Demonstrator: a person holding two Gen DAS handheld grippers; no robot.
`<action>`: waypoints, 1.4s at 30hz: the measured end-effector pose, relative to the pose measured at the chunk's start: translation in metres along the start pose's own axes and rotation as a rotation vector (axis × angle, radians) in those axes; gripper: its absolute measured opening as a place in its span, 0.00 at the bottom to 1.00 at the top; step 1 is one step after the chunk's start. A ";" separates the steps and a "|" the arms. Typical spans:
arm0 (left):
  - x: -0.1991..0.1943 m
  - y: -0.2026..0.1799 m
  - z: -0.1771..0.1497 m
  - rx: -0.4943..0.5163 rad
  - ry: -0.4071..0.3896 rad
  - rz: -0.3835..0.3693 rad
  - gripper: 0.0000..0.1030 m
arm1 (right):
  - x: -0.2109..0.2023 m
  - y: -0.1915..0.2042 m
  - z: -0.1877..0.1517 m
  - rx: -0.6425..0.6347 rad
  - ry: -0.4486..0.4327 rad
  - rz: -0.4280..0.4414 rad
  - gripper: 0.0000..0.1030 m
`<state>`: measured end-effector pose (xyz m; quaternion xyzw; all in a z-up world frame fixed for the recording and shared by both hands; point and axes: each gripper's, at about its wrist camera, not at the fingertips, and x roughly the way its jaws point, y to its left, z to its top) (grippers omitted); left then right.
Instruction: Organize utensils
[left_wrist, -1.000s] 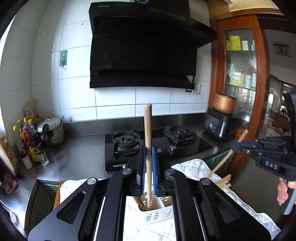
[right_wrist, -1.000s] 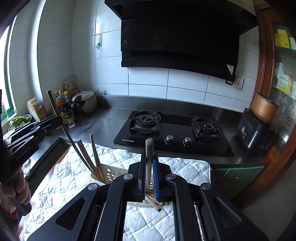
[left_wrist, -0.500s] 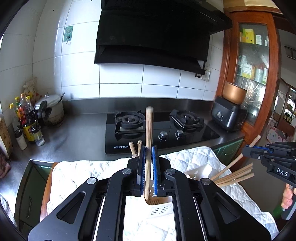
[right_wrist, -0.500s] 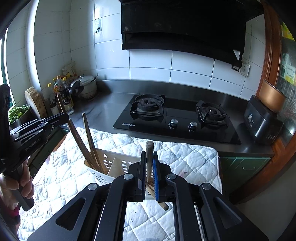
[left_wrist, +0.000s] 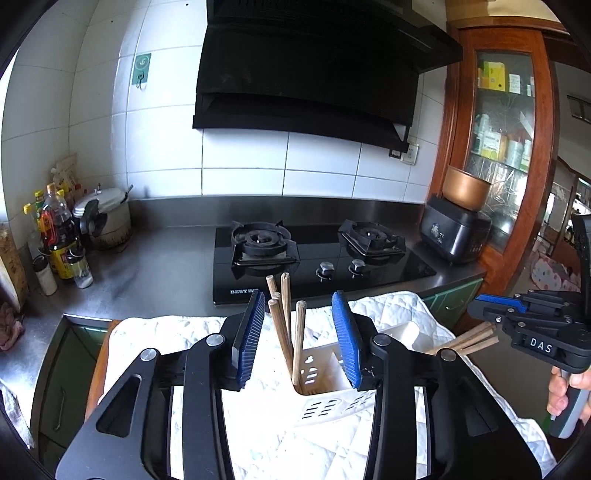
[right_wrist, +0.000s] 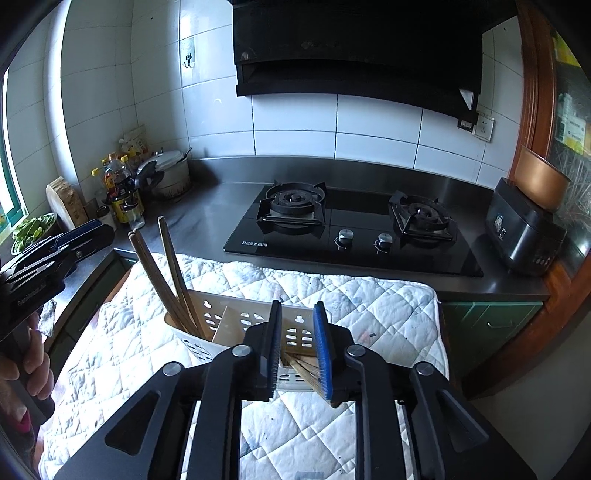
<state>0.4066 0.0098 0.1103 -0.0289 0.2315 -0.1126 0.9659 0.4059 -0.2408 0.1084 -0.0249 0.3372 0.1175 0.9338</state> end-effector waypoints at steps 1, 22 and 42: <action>-0.004 0.000 0.000 0.002 -0.002 0.000 0.38 | -0.004 -0.001 0.000 0.003 -0.006 -0.003 0.22; -0.137 -0.008 -0.074 0.034 -0.066 0.079 0.84 | -0.114 0.042 -0.094 -0.075 -0.147 -0.078 0.86; -0.211 -0.002 -0.179 -0.017 -0.005 0.205 0.92 | -0.159 0.082 -0.219 -0.008 -0.150 -0.093 0.93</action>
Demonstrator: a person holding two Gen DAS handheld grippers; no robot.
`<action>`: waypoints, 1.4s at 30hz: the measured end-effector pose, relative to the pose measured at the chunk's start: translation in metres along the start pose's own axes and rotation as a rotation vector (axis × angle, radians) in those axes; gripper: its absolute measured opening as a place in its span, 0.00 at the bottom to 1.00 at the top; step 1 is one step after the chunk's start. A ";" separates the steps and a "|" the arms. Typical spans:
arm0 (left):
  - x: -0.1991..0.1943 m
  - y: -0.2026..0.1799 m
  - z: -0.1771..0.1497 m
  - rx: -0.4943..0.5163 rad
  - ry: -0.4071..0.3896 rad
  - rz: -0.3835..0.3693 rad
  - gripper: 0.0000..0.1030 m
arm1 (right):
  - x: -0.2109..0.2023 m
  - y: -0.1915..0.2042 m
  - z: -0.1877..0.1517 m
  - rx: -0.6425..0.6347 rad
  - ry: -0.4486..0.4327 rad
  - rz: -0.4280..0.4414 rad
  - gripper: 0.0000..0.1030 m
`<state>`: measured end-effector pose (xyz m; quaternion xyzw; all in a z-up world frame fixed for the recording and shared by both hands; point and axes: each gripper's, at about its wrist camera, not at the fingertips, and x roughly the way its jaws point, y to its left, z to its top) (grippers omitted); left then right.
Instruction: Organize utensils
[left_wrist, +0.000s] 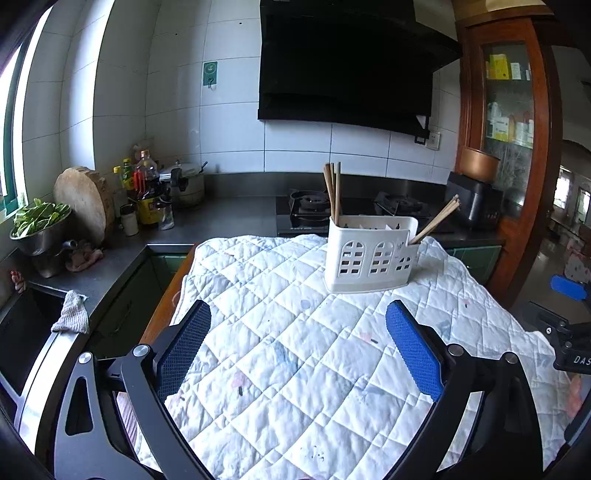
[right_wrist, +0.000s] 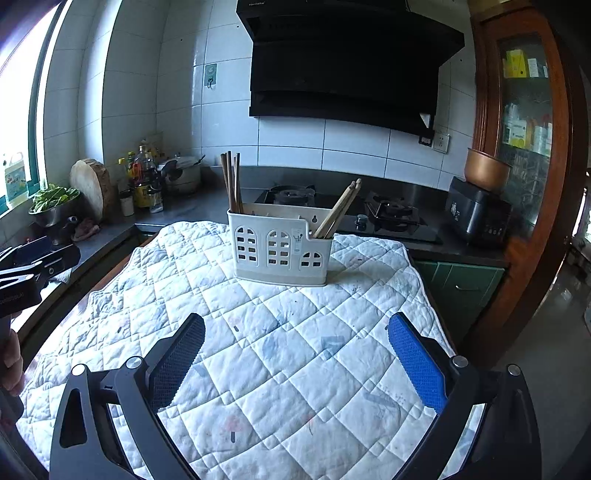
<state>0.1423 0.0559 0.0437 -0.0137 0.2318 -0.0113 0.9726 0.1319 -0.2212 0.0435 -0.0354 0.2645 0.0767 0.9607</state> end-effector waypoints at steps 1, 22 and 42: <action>-0.002 0.000 -0.005 -0.003 0.003 0.003 0.92 | -0.002 0.001 -0.004 0.004 0.000 0.000 0.93; -0.033 -0.010 -0.059 0.022 0.054 -0.032 0.92 | -0.032 -0.001 -0.050 0.079 0.001 -0.022 0.93; -0.040 -0.003 -0.061 -0.017 0.051 -0.049 0.92 | -0.042 0.010 -0.048 0.060 -0.017 -0.005 0.93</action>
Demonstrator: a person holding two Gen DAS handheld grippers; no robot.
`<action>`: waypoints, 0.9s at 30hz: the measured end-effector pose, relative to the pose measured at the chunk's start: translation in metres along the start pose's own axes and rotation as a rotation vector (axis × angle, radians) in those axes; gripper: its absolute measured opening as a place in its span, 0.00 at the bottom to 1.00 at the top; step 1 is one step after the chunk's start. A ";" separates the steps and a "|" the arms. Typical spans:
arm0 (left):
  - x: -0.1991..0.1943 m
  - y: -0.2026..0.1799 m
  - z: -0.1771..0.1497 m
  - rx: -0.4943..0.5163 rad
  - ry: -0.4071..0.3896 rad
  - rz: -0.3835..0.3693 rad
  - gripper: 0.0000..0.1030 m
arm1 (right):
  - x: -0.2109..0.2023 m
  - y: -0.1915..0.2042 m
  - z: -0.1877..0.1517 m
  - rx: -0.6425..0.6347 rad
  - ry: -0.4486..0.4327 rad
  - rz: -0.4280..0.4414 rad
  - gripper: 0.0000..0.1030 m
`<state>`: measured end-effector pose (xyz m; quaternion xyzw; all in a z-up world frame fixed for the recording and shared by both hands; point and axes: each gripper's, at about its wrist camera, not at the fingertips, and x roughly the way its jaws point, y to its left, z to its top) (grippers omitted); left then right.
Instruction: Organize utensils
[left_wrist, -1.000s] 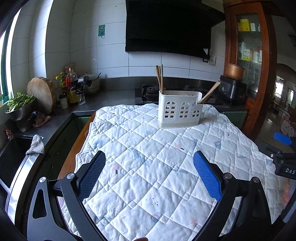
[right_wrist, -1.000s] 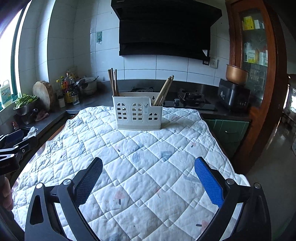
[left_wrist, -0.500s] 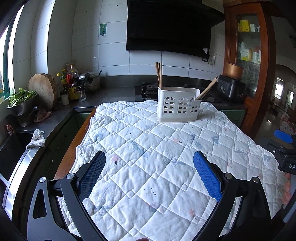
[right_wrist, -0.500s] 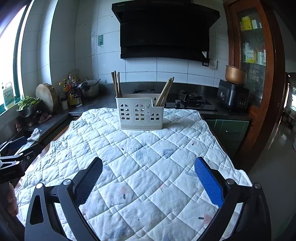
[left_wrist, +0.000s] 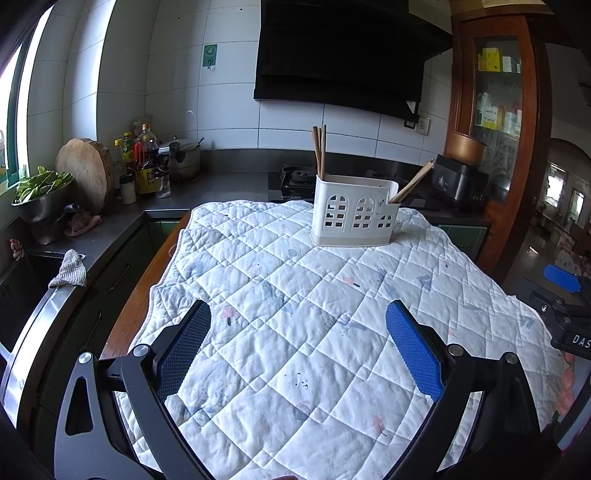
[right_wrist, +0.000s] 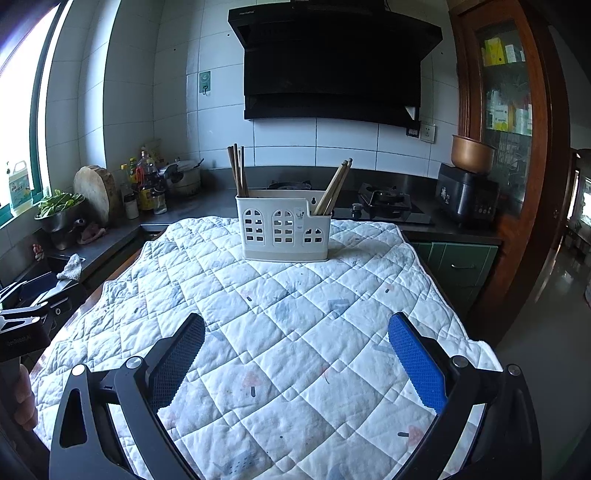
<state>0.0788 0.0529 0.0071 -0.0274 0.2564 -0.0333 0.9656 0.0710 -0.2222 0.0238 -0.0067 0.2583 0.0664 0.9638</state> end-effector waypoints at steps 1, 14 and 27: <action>0.000 0.000 0.000 0.000 0.000 0.000 0.92 | 0.000 0.000 0.000 -0.001 -0.001 0.000 0.93; 0.002 0.001 -0.002 -0.006 0.007 0.002 0.92 | 0.002 0.003 -0.001 -0.007 0.004 0.004 0.93; 0.004 0.001 -0.003 -0.005 0.012 0.000 0.92 | 0.002 0.006 0.000 -0.012 0.006 0.004 0.93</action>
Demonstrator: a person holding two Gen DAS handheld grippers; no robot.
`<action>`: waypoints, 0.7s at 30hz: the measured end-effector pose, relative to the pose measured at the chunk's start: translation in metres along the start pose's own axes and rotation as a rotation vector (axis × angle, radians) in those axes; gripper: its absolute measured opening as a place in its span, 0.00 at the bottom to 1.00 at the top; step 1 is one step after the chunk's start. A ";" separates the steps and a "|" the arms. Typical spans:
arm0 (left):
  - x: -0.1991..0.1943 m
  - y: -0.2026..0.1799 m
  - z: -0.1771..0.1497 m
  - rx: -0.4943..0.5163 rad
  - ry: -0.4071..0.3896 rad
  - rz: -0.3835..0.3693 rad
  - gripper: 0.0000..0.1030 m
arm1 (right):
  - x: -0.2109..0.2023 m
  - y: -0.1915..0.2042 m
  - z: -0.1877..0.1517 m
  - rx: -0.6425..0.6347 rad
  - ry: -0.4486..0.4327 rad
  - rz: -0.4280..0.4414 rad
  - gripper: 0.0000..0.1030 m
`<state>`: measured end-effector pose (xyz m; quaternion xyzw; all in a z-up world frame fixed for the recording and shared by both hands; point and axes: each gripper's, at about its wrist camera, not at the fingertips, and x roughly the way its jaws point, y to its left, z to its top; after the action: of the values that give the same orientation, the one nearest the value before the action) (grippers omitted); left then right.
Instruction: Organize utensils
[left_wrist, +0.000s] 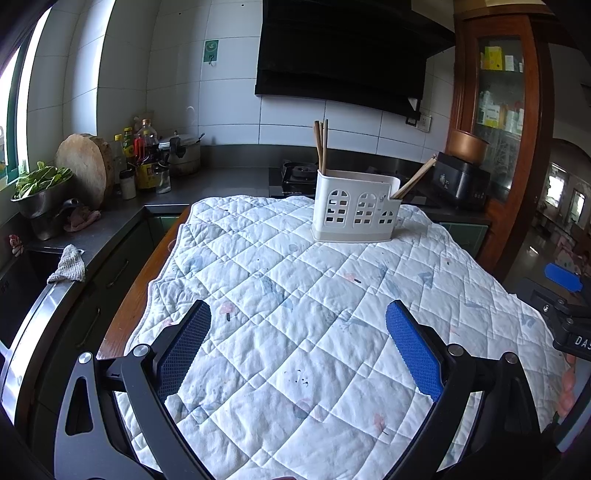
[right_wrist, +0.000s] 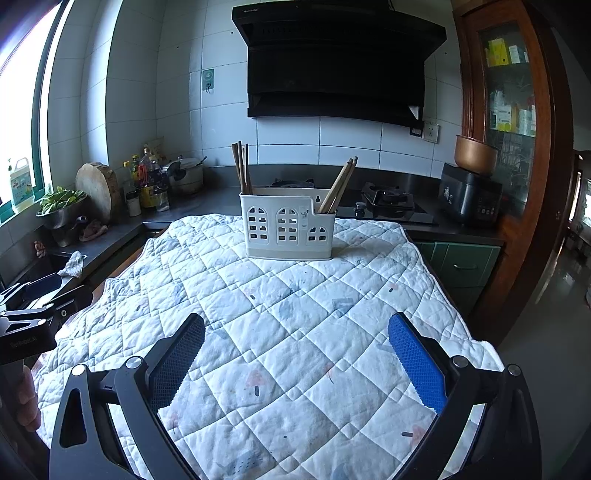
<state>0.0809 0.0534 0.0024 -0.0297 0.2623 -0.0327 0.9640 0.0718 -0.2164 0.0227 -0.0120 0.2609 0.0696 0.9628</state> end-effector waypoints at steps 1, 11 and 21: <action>0.001 -0.001 -0.001 0.000 0.002 0.001 0.92 | 0.000 0.000 0.000 -0.001 -0.001 -0.001 0.93; 0.002 -0.002 -0.001 0.004 0.005 -0.004 0.92 | 0.001 0.000 0.001 0.000 -0.001 0.002 0.93; 0.003 -0.003 -0.001 0.001 0.009 -0.004 0.92 | 0.003 0.001 0.000 -0.002 0.004 0.005 0.93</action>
<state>0.0829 0.0505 -0.0002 -0.0295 0.2663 -0.0352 0.9628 0.0744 -0.2154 0.0214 -0.0122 0.2627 0.0723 0.9621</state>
